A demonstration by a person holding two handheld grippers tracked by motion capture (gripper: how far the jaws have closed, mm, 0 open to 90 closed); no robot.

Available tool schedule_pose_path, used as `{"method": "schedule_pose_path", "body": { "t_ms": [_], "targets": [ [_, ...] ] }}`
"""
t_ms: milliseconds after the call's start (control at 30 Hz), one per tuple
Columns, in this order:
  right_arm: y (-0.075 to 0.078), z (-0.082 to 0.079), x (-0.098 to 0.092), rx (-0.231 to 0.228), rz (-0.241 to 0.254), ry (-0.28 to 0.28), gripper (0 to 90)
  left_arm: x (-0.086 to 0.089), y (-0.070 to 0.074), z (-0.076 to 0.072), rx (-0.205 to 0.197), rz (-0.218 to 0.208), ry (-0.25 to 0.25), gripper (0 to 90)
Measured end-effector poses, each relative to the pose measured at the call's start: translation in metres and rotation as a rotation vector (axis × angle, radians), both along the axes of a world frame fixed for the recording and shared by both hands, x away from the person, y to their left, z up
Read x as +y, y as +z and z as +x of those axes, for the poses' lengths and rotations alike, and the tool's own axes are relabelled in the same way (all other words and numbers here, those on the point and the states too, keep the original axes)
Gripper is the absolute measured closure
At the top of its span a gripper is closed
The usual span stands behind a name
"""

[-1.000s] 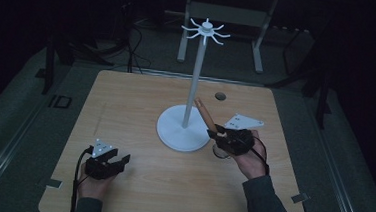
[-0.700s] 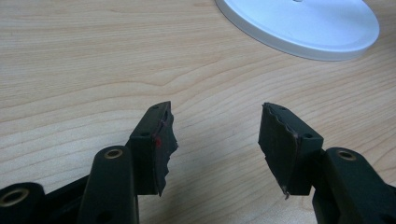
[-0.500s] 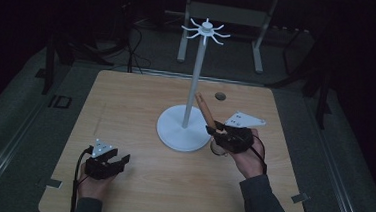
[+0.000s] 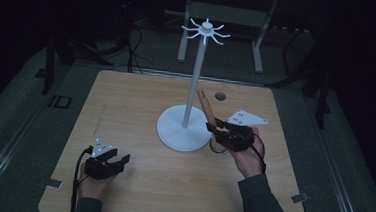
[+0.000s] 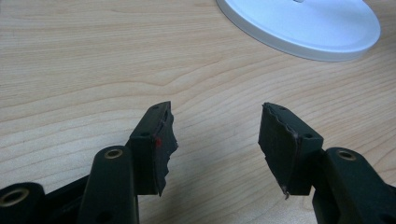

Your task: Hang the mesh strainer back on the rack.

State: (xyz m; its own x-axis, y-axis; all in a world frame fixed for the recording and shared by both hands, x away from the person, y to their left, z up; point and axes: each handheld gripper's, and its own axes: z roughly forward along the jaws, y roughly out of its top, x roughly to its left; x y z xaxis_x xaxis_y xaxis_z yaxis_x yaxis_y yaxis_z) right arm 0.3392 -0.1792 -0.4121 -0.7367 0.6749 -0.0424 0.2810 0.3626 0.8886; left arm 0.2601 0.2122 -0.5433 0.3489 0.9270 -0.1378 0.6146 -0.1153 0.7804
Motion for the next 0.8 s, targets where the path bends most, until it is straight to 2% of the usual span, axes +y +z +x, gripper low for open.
{"method": "schedule_pose_path", "body": {
  "t_ms": [800],
  "targets": [
    [0.0103,0.0007,0.0001,-0.007,0.093,-0.029,69.5,0.0001,0.0000,0.0000,0.001,0.000,0.001,44.8]
  ]
}}
